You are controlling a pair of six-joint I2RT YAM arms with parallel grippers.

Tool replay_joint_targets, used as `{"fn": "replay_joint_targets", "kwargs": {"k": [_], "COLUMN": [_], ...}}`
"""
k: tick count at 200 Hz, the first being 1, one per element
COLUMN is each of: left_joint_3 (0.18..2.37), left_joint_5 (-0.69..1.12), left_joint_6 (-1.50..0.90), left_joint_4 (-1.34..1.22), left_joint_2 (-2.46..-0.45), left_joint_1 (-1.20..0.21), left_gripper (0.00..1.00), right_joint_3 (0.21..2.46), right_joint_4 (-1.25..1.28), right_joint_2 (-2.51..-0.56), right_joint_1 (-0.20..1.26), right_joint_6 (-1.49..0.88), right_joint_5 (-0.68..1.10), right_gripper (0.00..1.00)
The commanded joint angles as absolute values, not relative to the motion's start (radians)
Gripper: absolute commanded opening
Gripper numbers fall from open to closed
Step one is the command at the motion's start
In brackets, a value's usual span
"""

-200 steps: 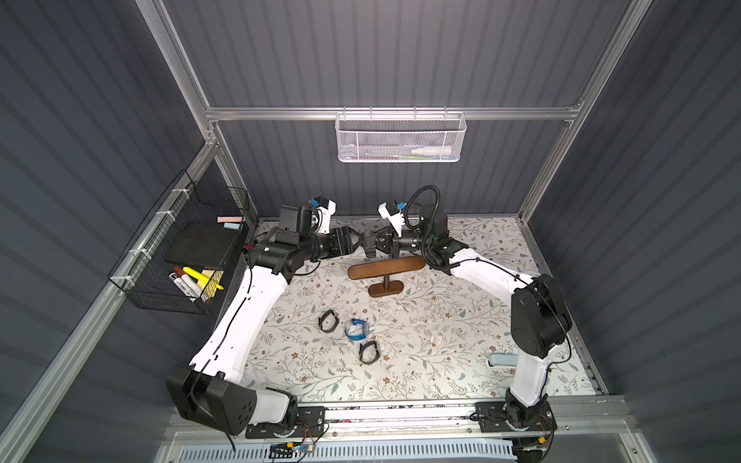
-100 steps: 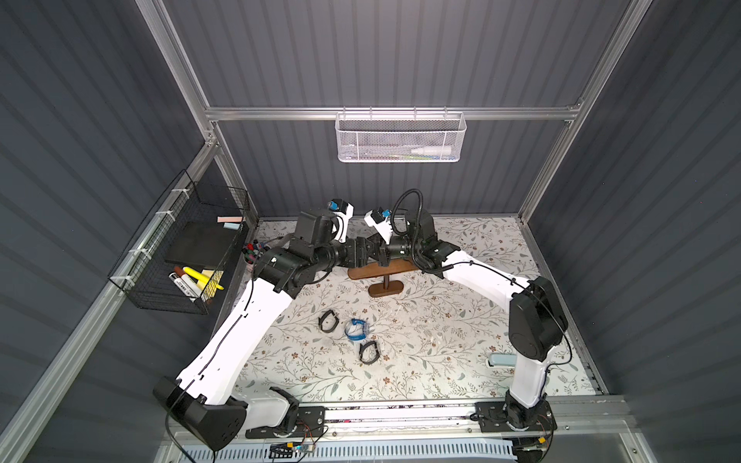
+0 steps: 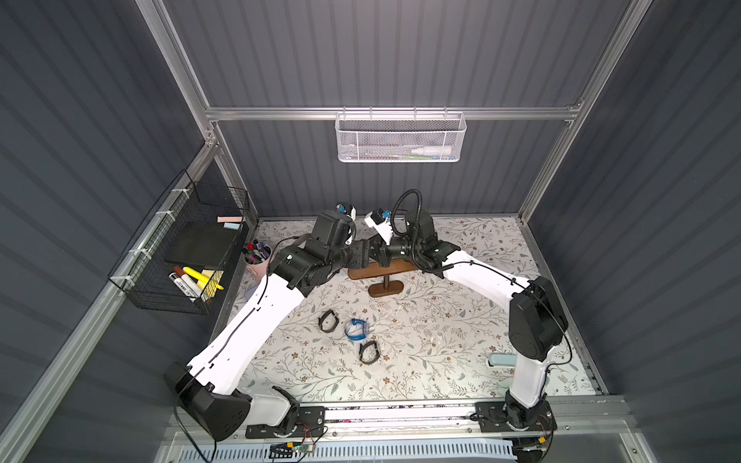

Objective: Place watch on stand
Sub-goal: Pick up the watch at the center of the board.

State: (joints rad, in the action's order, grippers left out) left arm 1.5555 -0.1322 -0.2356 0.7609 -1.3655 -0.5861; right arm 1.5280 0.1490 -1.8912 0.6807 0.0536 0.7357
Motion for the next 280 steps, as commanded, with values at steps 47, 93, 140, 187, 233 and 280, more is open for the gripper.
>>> {"fn": "replay_joint_targets", "kwargs": {"k": [47, 93, 140, 187, 233, 280], "left_joint_3": [1.546, 1.543, 1.551, 1.559, 1.568, 1.581], "left_joint_5": [-0.078, -0.095, -0.102, -0.118, -0.157, -0.159], "left_joint_6": [-0.268, -0.291, -0.296, -0.296, -0.279, -0.289], "left_joint_4": [0.745, 0.763, 0.764, 0.755, 0.752, 0.747], "left_joint_2": [-1.365, -1.382, -1.406, -1.418, -1.416, -1.417], "left_joint_1": [-0.586, -0.586, -0.586, -0.586, -0.586, -0.586], "left_gripper": [0.73, 0.72, 0.7, 0.67, 0.65, 0.62], "right_joint_3": [1.539, 1.528, 1.523, 1.523, 1.528, 1.529], "right_joint_4": [0.17, 0.184, 0.19, 0.189, 0.184, 0.182], "right_joint_2": [-1.856, -1.848, -1.846, -1.847, -1.85, -1.851], "right_joint_1": [0.683, 0.682, 0.682, 0.682, 0.683, 0.681], "right_joint_6": [0.076, 0.075, 0.075, 0.076, 0.077, 0.077], "right_joint_5": [0.752, 0.755, 0.757, 0.756, 0.757, 0.758], "right_gripper": [0.0, 0.0, 0.0, 0.0, 0.0, 0.0]}}
